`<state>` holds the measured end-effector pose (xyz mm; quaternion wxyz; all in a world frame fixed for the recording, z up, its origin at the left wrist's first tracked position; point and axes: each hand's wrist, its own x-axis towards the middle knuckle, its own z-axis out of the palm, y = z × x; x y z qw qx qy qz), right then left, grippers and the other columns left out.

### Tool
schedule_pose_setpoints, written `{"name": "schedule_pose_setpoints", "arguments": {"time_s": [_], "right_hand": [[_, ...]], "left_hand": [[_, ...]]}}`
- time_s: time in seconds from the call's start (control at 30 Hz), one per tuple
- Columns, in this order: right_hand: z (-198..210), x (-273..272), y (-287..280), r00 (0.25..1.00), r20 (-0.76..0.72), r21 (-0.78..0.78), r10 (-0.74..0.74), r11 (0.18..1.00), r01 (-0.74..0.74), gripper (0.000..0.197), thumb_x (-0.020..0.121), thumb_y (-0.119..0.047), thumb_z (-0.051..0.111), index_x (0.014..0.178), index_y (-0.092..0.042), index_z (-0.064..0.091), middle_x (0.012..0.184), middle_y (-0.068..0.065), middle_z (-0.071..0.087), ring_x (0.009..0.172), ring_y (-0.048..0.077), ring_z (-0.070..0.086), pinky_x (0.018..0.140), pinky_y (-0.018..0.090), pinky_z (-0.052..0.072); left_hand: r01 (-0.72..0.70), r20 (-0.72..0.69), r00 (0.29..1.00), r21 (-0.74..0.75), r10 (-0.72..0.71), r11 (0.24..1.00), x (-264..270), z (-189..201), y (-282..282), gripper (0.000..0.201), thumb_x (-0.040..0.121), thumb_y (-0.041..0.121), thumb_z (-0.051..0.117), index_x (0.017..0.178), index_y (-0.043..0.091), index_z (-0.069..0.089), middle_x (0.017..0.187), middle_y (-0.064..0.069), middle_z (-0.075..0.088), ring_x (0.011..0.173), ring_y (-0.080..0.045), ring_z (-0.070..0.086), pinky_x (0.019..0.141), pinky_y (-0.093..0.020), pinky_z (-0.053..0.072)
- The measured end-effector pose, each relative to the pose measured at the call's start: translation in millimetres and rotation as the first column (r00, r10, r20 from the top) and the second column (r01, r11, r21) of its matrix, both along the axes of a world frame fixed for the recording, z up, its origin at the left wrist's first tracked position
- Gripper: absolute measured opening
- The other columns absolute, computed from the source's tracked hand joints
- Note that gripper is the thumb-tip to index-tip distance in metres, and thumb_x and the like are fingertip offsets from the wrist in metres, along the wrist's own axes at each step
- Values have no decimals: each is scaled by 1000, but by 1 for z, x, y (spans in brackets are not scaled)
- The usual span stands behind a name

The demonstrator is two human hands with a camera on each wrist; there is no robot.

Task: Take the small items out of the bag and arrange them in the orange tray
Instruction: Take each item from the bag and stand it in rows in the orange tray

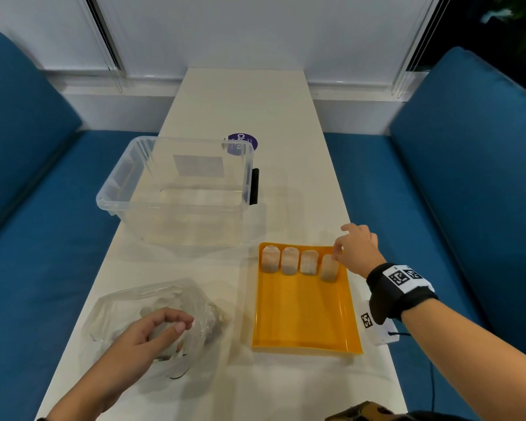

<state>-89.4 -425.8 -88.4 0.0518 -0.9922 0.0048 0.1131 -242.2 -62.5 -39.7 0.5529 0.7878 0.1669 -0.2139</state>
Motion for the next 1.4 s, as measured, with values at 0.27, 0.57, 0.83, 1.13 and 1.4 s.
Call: {"name": "schedule_pose_setpoints", "arguments": {"time_s": [0.27,0.57,0.83,1.13,1.4], "right_hand": [[-8,1,4,988,143,12,60,998,-63,16,93,-26,51,100,-17,63,116,4,54,107,21,45,92,33,34],[24,-15,19,947,320,293,-28,954,-70,10,91,-23,57,96,-15,61,106,2,58,102,19,51,90,31,38],[72,-67,118,945,82,755,317,599,-266,8,88,-29,63,89,-21,63,84,-9,64,76,5,56,67,16,44],[73,-81,167,909,-50,842,414,507,-184,14,83,-40,68,86,-28,60,79,-14,62,72,-3,54,62,8,40],[74,-91,175,906,-58,880,420,449,-152,9,88,-26,65,81,-21,62,75,-5,59,74,8,54,72,23,45]], "left_hand": [[19,0,1000,8,-19,1000,-1,3,-2,15,90,24,55,93,24,70,100,12,70,95,-13,63,78,-24,48],[81,43,996,-171,-75,982,0,15,-6,30,72,33,65,102,35,64,105,12,68,92,-14,70,94,-39,47],[104,139,989,-364,-57,925,7,24,-18,62,84,-1,62,130,35,42,113,-9,68,100,-27,68,84,-25,55],[203,185,970,-276,-155,939,1,32,-18,81,90,20,58,135,58,1,121,-2,66,107,-13,65,97,-22,46],[68,110,994,-478,-17,876,-1,31,-15,43,95,18,40,135,34,37,125,-3,61,98,-31,69,79,-27,57]]}}
